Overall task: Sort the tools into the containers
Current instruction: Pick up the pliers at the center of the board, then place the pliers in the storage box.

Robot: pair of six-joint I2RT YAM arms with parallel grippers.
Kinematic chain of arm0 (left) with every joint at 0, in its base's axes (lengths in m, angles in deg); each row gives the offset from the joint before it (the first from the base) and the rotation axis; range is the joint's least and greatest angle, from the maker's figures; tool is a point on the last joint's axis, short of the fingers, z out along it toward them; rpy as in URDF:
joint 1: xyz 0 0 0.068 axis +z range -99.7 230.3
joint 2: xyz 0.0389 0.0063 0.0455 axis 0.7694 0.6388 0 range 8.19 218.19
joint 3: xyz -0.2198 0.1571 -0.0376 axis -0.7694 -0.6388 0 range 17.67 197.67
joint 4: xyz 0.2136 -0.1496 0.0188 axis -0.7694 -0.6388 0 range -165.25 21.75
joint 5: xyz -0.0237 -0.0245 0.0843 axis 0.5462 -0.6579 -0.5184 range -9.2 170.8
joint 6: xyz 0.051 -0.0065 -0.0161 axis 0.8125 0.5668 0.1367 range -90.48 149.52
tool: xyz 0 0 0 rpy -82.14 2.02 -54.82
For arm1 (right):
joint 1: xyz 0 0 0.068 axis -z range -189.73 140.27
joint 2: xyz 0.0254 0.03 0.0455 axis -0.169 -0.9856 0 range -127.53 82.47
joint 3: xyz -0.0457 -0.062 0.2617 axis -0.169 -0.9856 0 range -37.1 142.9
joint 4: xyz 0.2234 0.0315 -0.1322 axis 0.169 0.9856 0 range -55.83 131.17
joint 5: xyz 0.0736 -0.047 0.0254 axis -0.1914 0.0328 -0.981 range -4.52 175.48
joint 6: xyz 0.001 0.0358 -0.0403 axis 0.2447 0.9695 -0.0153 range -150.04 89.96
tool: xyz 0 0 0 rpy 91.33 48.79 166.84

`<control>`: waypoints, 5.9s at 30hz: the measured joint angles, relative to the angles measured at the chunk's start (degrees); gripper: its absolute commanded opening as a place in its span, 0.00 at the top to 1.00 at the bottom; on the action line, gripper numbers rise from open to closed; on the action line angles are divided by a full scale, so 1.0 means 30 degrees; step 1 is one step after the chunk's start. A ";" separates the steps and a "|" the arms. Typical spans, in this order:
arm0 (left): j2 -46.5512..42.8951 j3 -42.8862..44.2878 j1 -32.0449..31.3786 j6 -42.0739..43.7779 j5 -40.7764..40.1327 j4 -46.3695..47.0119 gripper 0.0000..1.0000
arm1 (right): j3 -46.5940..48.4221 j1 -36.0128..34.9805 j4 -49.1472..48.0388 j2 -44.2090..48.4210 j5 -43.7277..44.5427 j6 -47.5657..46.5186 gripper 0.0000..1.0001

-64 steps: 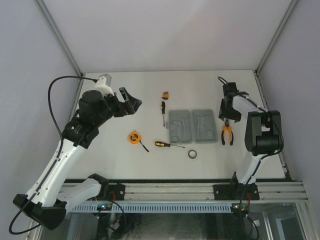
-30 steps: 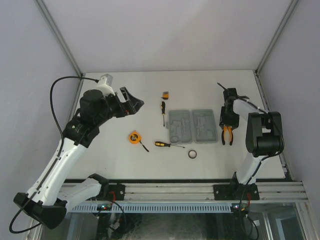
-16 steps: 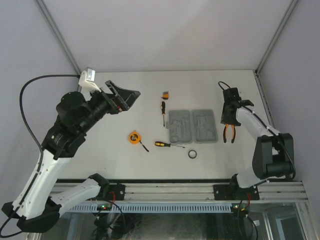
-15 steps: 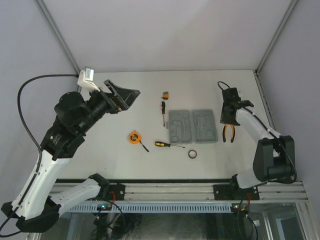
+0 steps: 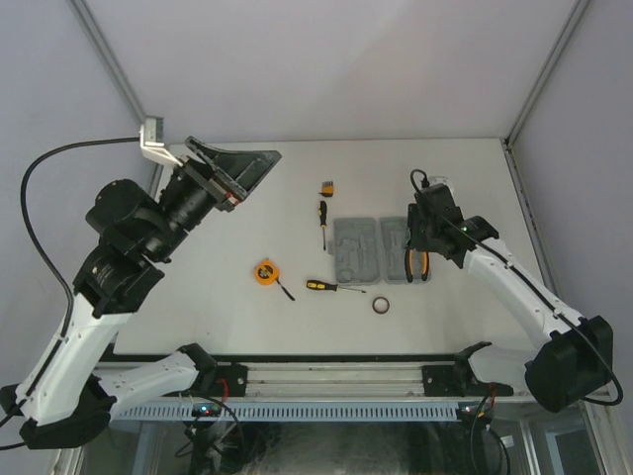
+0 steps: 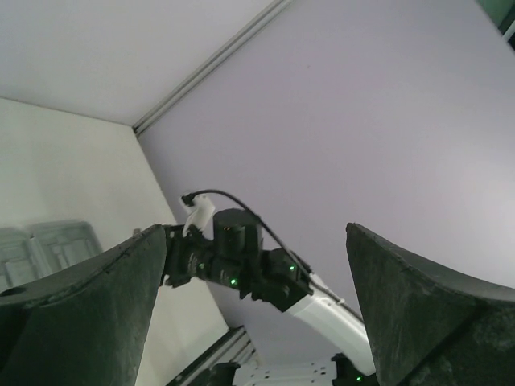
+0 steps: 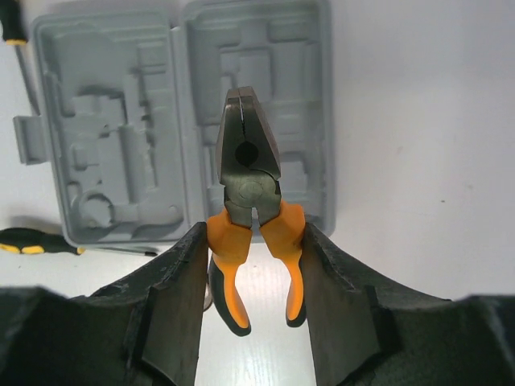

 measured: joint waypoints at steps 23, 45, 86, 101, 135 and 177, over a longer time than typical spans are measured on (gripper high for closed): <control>-0.2943 -0.0780 -0.0044 -0.0452 -0.4000 0.1042 0.07 | -0.0160 -0.0918 -0.0270 -0.0430 -0.0459 0.1071 0.89; -0.4073 -0.1756 -0.0291 0.0262 -0.5778 0.1071 0.06 | -0.0160 -0.1188 -0.0262 -0.0495 -0.0291 0.1297 0.88; -0.3235 -0.7570 0.3993 0.4320 -0.2543 -0.3694 0.00 | 0.0015 0.0787 -0.0852 -0.4058 -0.0503 0.0175 0.88; -0.3096 -0.9887 0.7839 0.8670 -0.0226 -0.3206 0.00 | 0.1727 0.2186 -0.1151 -0.6601 -0.1639 -0.1304 0.89; -0.3220 -1.1271 1.0542 0.9581 0.0831 -0.2237 0.00 | 0.2353 0.2302 -0.2266 -1.0134 -0.1501 -0.2178 0.67; -0.2499 -1.1599 1.2349 0.9362 0.2943 -0.1996 0.04 | 0.2062 0.1581 0.0044 -0.8415 -0.1173 -0.2193 0.77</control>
